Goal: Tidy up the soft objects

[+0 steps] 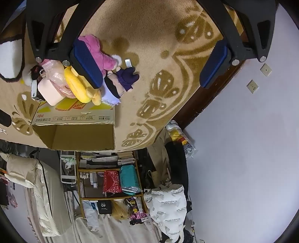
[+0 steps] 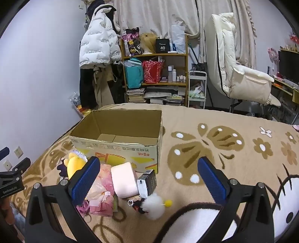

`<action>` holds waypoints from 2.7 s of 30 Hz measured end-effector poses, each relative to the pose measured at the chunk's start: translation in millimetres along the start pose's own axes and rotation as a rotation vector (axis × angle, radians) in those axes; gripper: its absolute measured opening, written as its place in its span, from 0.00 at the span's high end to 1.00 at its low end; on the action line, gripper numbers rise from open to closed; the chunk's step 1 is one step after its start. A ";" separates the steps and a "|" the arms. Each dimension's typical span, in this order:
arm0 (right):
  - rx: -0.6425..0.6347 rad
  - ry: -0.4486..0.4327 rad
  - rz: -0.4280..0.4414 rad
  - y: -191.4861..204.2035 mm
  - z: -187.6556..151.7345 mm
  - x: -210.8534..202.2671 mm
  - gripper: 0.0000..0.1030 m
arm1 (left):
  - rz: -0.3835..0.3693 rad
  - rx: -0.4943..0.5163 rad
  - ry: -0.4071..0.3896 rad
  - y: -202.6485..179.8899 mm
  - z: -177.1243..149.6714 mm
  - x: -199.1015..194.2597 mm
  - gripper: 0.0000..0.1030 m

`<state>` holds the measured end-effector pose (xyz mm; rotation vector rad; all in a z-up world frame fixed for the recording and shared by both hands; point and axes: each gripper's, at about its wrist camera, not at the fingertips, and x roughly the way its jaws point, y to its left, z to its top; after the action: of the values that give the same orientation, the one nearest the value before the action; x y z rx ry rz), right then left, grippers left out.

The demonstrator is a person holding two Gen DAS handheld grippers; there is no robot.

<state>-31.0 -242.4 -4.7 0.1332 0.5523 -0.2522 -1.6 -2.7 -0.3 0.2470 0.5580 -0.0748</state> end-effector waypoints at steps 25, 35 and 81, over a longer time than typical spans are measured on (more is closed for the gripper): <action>-0.011 0.016 0.008 7.3 -5.9 4.6 0.00 | -0.003 -0.001 0.006 -0.5 -0.6 1.1 0.01; -0.009 0.019 0.008 7.1 -6.1 4.8 0.00 | -0.003 -0.001 0.008 -0.3 -1.8 1.8 0.01; -0.011 0.031 0.011 9.0 -10.7 8.5 0.00 | -0.008 0.007 0.021 -2.6 -13.6 7.4 0.01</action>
<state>-27.0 -233.4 -17.8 0.1299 0.5833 -0.2367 -2.6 -1.8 -15.9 0.2528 0.5801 -0.0825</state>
